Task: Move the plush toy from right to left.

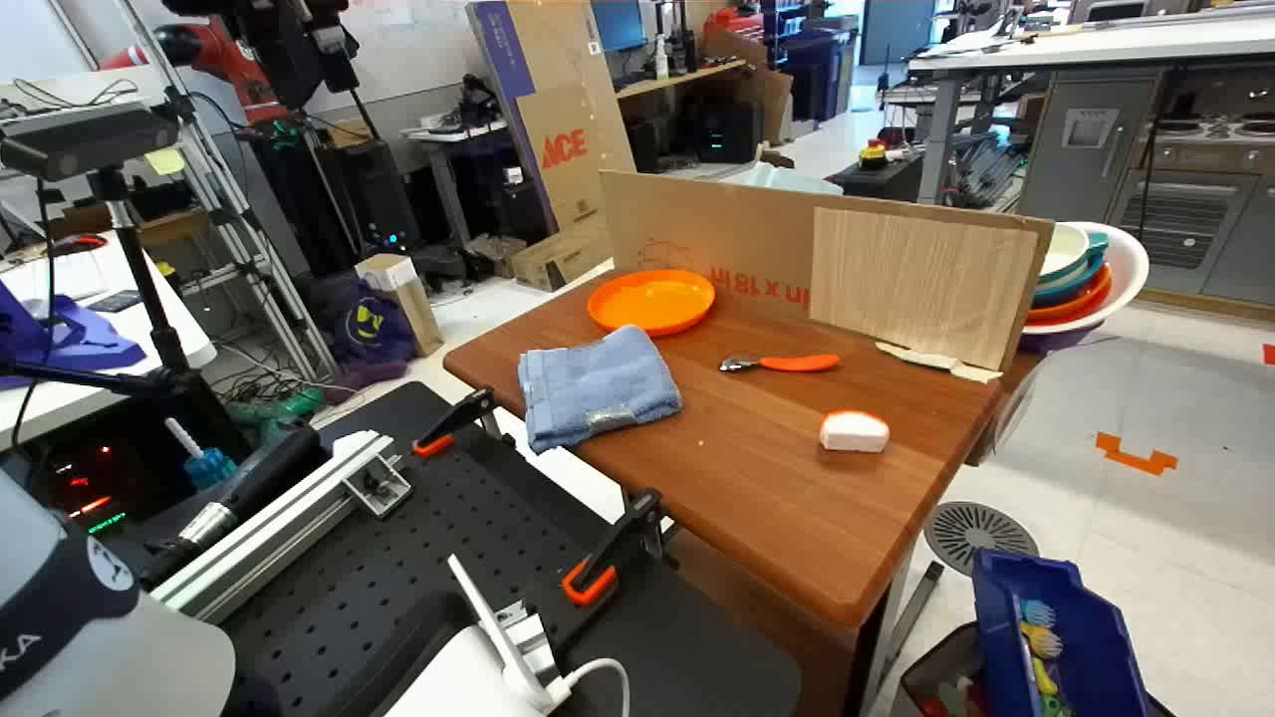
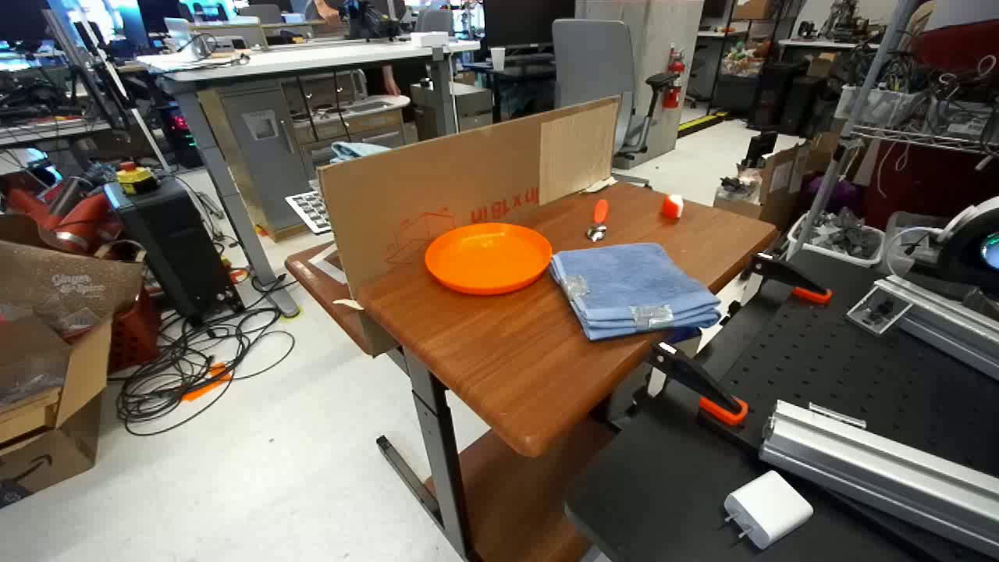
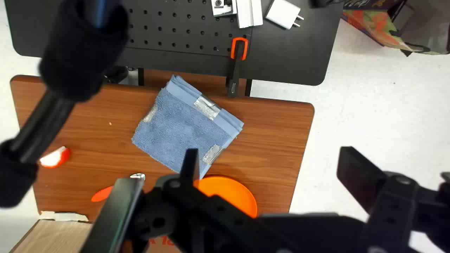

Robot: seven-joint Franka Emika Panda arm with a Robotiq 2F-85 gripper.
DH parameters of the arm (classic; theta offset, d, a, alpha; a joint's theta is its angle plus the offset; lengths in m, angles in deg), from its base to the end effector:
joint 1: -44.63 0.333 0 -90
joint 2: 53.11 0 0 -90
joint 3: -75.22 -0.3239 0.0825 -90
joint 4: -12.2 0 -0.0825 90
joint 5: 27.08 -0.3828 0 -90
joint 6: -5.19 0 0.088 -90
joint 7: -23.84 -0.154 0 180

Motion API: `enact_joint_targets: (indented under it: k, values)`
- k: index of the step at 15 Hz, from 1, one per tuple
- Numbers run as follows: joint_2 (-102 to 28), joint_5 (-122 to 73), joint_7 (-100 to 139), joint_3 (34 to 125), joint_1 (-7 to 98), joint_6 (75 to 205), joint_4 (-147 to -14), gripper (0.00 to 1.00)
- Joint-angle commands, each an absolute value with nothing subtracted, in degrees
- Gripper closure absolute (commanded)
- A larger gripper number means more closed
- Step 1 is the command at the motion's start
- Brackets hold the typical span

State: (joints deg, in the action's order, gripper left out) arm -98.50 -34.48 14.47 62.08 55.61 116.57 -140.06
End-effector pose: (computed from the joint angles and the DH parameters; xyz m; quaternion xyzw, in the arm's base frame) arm 0.2886 0.1397 0.4334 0.9963 0.0763 0.0384 0.0109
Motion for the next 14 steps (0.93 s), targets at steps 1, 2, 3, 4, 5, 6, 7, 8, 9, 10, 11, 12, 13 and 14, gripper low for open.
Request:
enact_joint_targets:
  k: [1, 2, 3, 4, 5, 6, 7, 8, 9, 10, 11, 12, 13, 14]
  values:
    - [-98.45, -34.39, 14.40, 62.17, 55.70, 116.45, -139.95, 0.00]
    - [-98.45, -34.39, 14.40, 62.17, 55.70, 116.45, -139.95, 0.00]
    - [-98.45, -34.39, 14.40, 62.17, 55.70, 116.45, -139.95, 0.00]
    - [-98.45, -34.39, 14.40, 62.17, 55.70, 116.45, -139.95, 0.00]
    - [-98.45, -34.39, 14.40, 62.17, 55.70, 116.45, -139.95, 0.00]
    - [-98.45, -34.39, 14.40, 62.17, 55.70, 116.45, -139.95, 0.00]
    - [-98.45, -34.39, 14.40, 62.17, 55.70, 116.45, -139.95, 0.00]
    - [-98.63, -34.22, 14.85, 62.42, 55.62, 117.26, -140.12, 0.00]
    - [-98.73, -34.28, 14.97, 62.64, 55.52, 117.86, -140.21, 0.00]
    - [-98.74, -34.49, 15.20, 63.12, 55.36, 118.53, -140.21, 0.00]
    - [-98.64, -34.62, 15.43, 63.64, 55.18, 119.08, -140.13, 0.00]
    - [-98.58, -34.85, 15.64, 64.37, 54.88, 120.08, -140.07, 0.00]
    - [-98.39, -34.91, 15.92, 65.04, 54.61, 120.85, -139.96, 0.00]
    - [-98.17, -35.00, 16.08, 65.96, 54.09, 121.75, -139.75, 0.00]
